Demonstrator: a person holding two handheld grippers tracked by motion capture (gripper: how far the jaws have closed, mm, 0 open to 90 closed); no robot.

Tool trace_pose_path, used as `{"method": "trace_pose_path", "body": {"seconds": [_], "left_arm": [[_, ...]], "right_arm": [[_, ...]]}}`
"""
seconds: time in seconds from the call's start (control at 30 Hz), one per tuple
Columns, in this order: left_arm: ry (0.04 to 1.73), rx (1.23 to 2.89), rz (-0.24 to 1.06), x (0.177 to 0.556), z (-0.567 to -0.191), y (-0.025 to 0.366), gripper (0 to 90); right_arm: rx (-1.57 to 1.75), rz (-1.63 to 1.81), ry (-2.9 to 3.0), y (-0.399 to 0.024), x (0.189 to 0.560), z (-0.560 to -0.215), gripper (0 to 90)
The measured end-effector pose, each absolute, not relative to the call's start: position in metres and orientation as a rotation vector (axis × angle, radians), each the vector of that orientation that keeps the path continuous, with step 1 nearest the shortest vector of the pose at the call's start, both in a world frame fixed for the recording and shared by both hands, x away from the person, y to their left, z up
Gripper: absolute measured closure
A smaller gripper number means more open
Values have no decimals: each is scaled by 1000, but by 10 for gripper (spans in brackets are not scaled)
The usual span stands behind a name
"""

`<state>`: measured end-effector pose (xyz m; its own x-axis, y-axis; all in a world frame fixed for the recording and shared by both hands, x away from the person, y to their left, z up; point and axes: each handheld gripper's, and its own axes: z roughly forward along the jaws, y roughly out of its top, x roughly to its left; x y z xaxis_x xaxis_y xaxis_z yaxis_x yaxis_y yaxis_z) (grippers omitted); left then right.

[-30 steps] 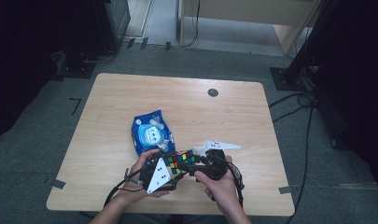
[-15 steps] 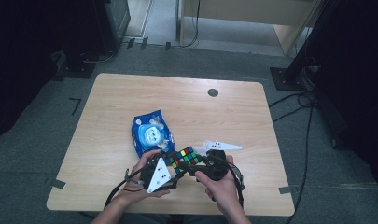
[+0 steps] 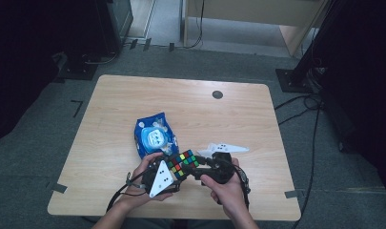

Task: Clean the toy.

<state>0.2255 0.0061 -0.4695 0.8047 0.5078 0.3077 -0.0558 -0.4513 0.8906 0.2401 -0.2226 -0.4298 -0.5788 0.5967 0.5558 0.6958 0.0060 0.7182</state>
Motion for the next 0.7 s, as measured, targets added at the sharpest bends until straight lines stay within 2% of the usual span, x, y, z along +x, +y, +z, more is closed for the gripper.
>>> {"method": "trace_pose_path", "body": {"seconds": [0.27, 0.4, 0.43, 0.7], "left_arm": [[412, 1914, 661, 236, -466, 23, 340], [419, 1917, 666, 237, -467, 25, 340], [421, 1916, 666, 237, -466, 25, 340], [426, 1913, 645, 238, -468, 26, 340]], "right_arm": [[-1499, -1824, -2231, -261, 243, -421, 439], [-1628, -1731, -2535, -267, 251, -444, 480], [-1674, -1677, -2573, -272, 258, -460, 498], [-1703, -1471, -2722, -279, 274, -499, 485]]}}
